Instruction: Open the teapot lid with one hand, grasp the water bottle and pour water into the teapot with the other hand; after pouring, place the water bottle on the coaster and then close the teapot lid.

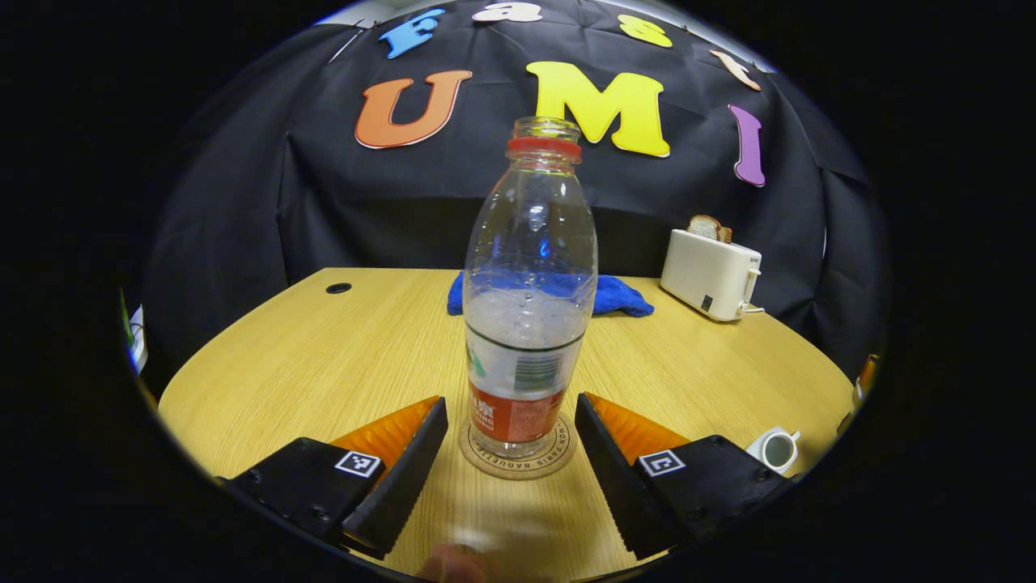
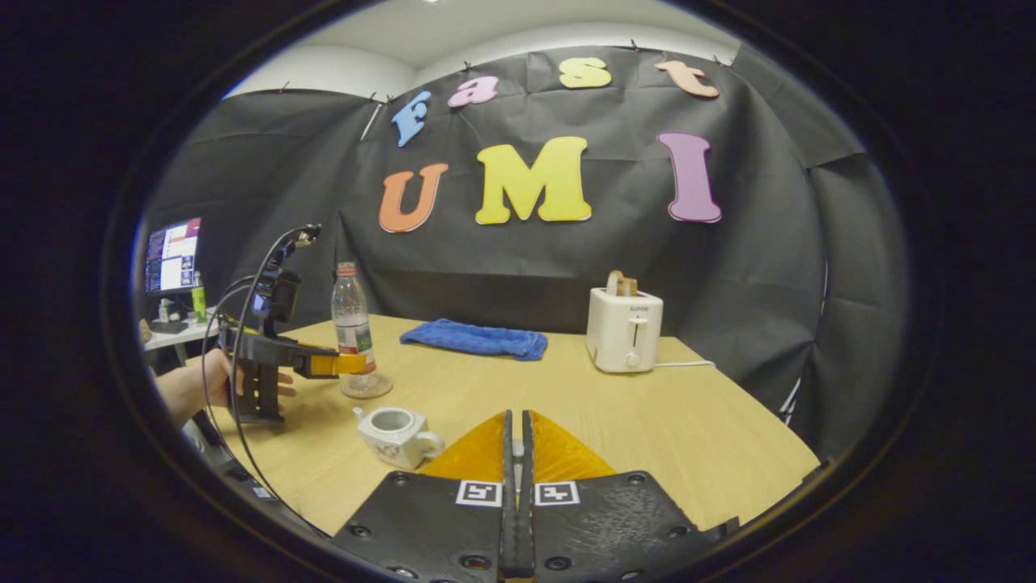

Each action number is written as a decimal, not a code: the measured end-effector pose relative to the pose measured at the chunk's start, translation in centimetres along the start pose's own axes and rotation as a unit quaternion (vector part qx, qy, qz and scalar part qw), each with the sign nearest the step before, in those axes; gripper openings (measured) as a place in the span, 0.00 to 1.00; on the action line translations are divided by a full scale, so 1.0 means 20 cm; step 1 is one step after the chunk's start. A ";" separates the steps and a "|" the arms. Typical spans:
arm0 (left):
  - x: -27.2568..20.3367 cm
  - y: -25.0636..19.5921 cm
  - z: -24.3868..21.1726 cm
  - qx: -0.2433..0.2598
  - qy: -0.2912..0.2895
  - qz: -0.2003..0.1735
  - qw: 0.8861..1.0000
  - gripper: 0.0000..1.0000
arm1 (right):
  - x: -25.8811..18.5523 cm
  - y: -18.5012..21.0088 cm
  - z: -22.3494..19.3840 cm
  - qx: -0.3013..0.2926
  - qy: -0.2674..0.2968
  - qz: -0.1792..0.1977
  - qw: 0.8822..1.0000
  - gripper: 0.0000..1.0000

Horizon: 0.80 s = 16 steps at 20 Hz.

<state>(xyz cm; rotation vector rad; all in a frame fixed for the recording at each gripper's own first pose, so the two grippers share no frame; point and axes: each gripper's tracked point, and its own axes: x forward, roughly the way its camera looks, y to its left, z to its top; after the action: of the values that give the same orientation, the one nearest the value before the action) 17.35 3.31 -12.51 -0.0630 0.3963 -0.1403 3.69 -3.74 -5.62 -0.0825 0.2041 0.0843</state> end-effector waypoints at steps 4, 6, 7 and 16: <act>-0.20 0.07 -0.02 -0.001 -0.009 0.014 1.000 0.99 | 0.08 0.18 0.07 0.003 -0.017 0.043 0.999 0.00; -0.32 0.13 -0.01 0.006 -0.021 0.030 0.999 0.99 | 0.14 0.29 0.11 0.008 -0.028 0.072 0.997 0.00; -0.37 0.17 0.00 0.011 -0.030 0.042 0.999 0.99 | 0.18 0.34 0.13 0.008 -0.032 0.086 0.996 0.00; -0.76 0.38 0.03 0.006 -0.094 0.109 0.990 0.99 | 0.40 0.63 -0.03 0.011 -0.004 0.152 0.988 0.00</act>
<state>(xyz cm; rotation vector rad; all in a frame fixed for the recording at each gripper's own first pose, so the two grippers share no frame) 4.72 13.02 -6.82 -0.0196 0.2117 0.0794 10.32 9.28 -8.76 -0.0287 0.2078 0.3873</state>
